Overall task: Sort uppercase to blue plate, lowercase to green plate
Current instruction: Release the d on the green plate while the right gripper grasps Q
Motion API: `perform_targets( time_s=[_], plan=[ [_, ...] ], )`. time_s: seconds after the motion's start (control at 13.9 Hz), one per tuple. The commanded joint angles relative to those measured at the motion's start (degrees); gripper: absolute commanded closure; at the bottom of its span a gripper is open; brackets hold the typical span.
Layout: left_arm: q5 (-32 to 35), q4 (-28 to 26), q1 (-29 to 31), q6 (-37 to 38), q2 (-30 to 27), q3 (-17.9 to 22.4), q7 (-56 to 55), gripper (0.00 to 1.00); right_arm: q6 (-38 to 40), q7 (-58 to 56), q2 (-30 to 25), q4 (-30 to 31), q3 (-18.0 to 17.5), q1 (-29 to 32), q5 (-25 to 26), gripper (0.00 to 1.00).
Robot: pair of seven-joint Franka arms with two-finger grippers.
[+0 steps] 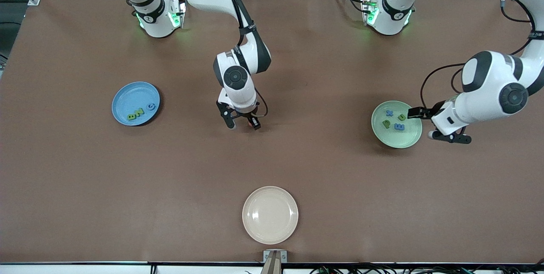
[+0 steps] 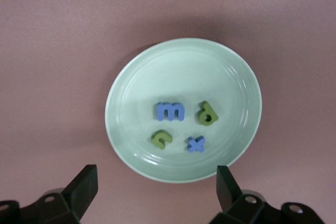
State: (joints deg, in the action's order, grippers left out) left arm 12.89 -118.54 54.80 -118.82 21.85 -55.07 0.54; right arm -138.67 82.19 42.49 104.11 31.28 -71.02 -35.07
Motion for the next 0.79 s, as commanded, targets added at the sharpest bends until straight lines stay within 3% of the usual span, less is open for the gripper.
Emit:
perform_targets(
  time_s=[0.0,0.29,0.43,0.58,0.65,0.72],
  plan=[
    [-5.85,-2.22,-0.13,-0.19,-9.0,1.81,5.52,0.0,0.07,0.16,1.36,-1.89,-0.78,1.06,-1.14,0.44],
    [-8.58,-1.96,0.22,1.91,-17.7,3.39,5.7,0.01,0.25,-0.71,1.37,-1.8,-0.78,1.67,-0.97,0.6],
    [-11.03,0.66,0.22,5.5,-21.05,3.48,5.79,0.01,0.6,-0.98,1.36,-1.89,-0.69,1.94,-0.53,0.64],
    [-13.5,7.06,0.22,11.74,-20.89,3.3,5.79,0.0,0.6,-0.89,1.36,-1.89,-0.69,2.03,-0.35,0.88],
    [-14.29,10.14,0.31,14.47,-20.63,3.48,5.79,0.0,0.6,-1.06,1.36,-1.89,-0.69,2.03,-0.26,0.97],
    [-14.82,12.96,0.22,16.93,-20.71,3.48,5.7,0.01,0.77,-1.5,1.19,-1.89,-0.61,2.03,-0.18,0.99]
  ],
)
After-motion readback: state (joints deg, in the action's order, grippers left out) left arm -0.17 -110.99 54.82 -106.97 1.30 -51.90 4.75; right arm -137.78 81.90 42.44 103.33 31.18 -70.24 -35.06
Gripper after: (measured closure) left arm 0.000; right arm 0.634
